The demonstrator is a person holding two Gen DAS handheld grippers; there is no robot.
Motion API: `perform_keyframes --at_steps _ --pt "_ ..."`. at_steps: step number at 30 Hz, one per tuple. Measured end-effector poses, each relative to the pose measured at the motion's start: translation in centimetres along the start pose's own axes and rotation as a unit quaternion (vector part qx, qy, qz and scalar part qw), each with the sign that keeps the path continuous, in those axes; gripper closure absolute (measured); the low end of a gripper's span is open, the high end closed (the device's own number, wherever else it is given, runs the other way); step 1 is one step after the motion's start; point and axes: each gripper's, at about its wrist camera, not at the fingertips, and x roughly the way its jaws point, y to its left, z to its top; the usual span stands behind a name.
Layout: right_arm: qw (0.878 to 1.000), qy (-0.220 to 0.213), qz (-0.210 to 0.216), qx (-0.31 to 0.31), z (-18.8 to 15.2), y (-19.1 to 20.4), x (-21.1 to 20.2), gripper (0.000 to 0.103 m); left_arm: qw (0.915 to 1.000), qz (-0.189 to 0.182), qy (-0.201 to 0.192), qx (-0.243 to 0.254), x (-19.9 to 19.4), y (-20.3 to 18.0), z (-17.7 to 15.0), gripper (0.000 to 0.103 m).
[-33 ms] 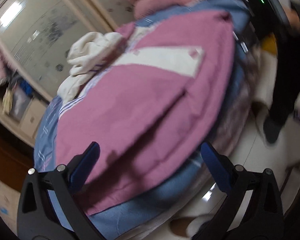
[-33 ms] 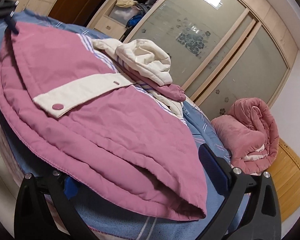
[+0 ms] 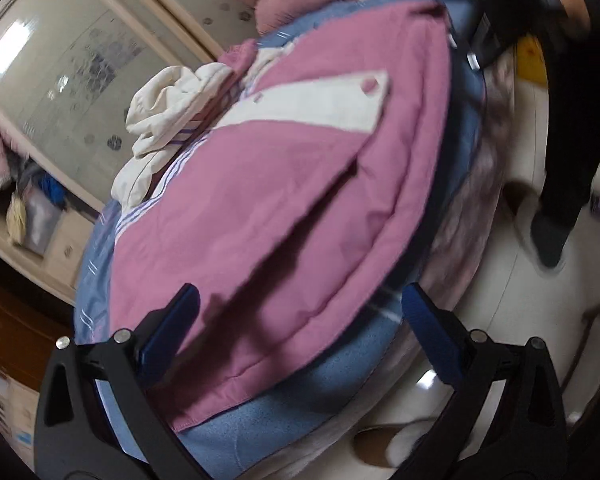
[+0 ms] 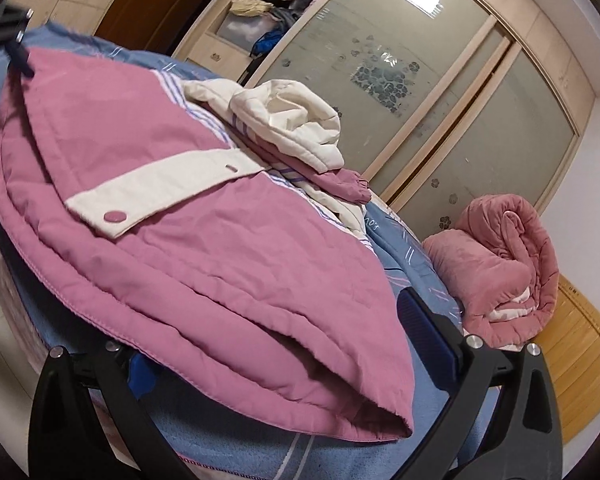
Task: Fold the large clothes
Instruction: 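Fold the jacket hem up toward the collar with the right gripper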
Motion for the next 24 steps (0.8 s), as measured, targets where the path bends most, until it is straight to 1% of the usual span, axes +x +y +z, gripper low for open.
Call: perform_keyframes --at_steps 2,5,7,9,11,13,14,15,16,17,18,21,22,24 --pt "1.000 -0.001 0.002 0.010 0.1 -0.2 0.0 0.001 0.9997 0.024 0.003 0.009 0.6 -0.2 0.1 0.002" --pt "1.000 -0.003 0.006 0.024 0.2 -0.4 -0.3 0.001 0.9977 0.068 0.002 0.005 1.4 0.2 0.5 0.002" --pt "1.000 -0.003 0.007 0.030 0.2 -0.6 -0.3 0.001 0.9962 0.087 -0.004 -0.006 1.5 0.7 1.0 0.002" --pt "0.999 -0.004 0.006 0.032 0.1 -0.6 -0.4 0.001 0.9949 0.094 -0.007 -0.036 1.7 1.5 1.6 0.002" --pt "0.999 -0.003 0.005 0.032 0.1 -0.6 -0.4 0.001 0.9931 0.091 -0.002 -0.073 2.0 2.5 1.9 0.002" --pt "0.999 0.001 0.005 0.031 0.0 -0.4 -0.4 0.001 0.9886 0.082 0.005 -0.126 2.4 3.8 2.0 0.002" --pt "1.000 0.002 0.004 0.029 0.0 -0.4 -0.3 0.001 0.9839 0.076 0.007 -0.162 2.7 4.7 2.0 0.002" --pt "1.000 0.003 0.002 0.027 -0.1 -0.2 -0.2 0.001 0.9800 0.071 0.009 -0.186 2.8 5.2 2.0 0.002" --pt "1.000 0.005 0.001 0.026 0.0 -0.1 -0.1 0.001 0.9741 0.060 0.013 -0.218 3.2 5.9 1.9 0.002" --pt "1.000 0.007 0.000 0.028 0.0 -0.1 0.0 0.001 0.9677 0.050 0.015 -0.247 3.3 6.4 1.7 0.002" --pt "0.999 0.010 0.001 0.030 0.0 -0.1 0.2 0.001 0.9581 0.037 0.013 -0.284 3.5 7.2 1.4 0.002" --pt "0.999 0.021 0.006 0.047 0.1 -0.4 0.8 0.001 0.9374 0.018 0.001 -0.348 3.6 8.5 0.9 0.002" --pt "0.998 0.023 0.007 0.052 0.1 -0.5 0.9 0.001 0.9335 0.017 -0.003 -0.358 3.7 8.8 0.8 0.002" --pt "0.998 0.029 0.010 0.060 0.1 -0.6 1.1 0.001 0.9301 0.024 -0.010 -0.366 3.5 9.0 0.9 0.002"
